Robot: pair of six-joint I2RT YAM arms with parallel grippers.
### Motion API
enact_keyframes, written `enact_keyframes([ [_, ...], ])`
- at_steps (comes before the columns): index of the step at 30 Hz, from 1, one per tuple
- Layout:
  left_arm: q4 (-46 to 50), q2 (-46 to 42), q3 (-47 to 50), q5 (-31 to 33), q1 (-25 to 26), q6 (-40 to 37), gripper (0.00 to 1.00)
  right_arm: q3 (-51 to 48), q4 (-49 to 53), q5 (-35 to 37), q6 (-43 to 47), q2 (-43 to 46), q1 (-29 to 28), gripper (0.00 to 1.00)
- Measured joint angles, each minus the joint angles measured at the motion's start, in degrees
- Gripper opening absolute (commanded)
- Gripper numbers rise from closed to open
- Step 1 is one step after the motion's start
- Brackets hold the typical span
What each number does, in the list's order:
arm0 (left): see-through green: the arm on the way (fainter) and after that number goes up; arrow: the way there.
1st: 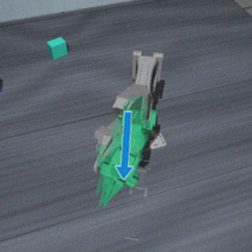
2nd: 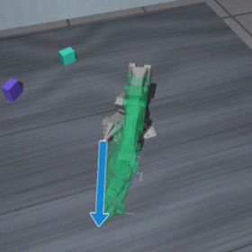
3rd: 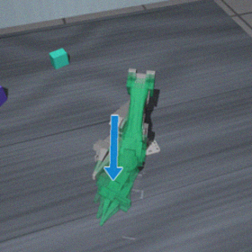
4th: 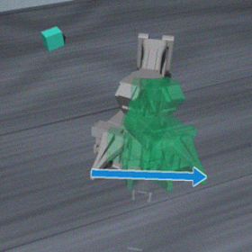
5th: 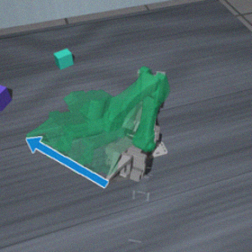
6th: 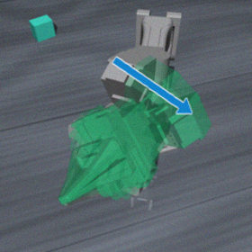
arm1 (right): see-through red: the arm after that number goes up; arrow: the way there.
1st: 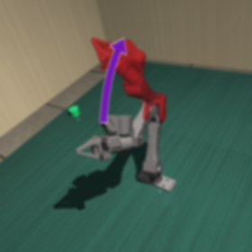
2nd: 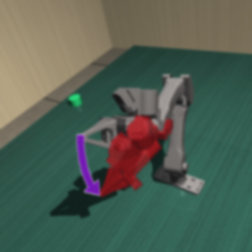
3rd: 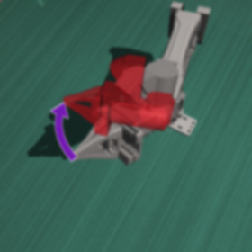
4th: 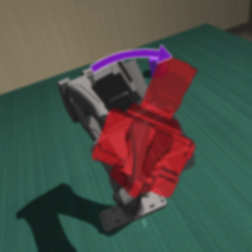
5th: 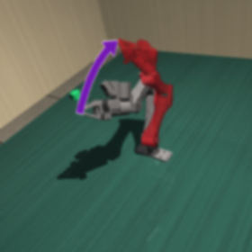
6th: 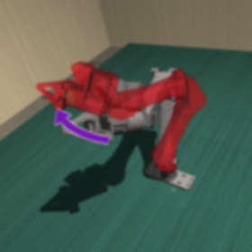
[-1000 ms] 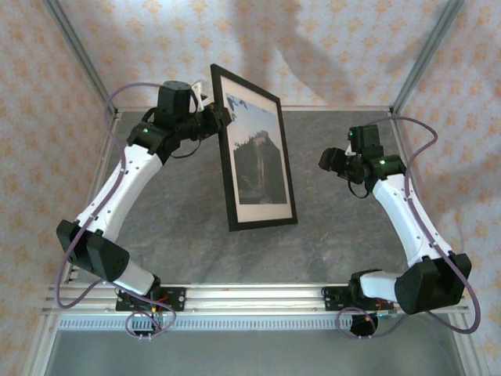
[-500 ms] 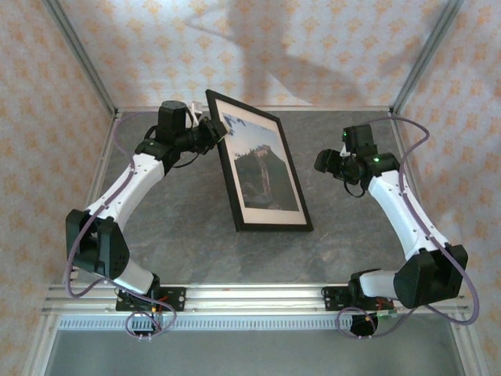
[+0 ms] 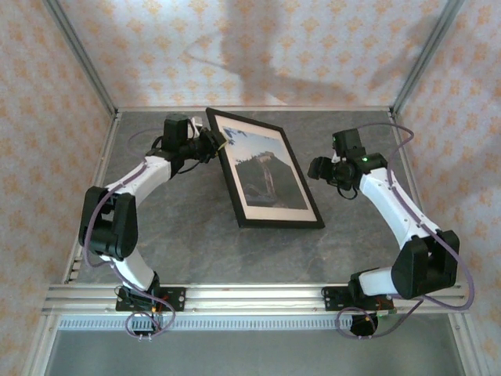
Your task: Put the photo into the frame
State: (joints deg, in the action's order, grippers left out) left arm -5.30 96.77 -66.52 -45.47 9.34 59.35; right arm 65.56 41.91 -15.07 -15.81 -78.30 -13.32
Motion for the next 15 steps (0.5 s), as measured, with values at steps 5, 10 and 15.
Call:
enact_keyframes([
  [5,-2.8,2.0,1.1,-0.2,-1.0,0.6,0.39,-1.4,-1.5,0.2,0.0,-1.1,0.0,0.77],
  [10,-3.1,5.6,1.7,0.2,-1.9,-0.5,0.50,-2.6,-3.4,0.2,-0.6,-2.8,0.0,0.77],
  [15,-3.1,9.0,2.0,1.9,-1.9,-2.2,0.59,-3.0,-5.6,0.0,-1.1,-5.3,0.0,0.77],
])
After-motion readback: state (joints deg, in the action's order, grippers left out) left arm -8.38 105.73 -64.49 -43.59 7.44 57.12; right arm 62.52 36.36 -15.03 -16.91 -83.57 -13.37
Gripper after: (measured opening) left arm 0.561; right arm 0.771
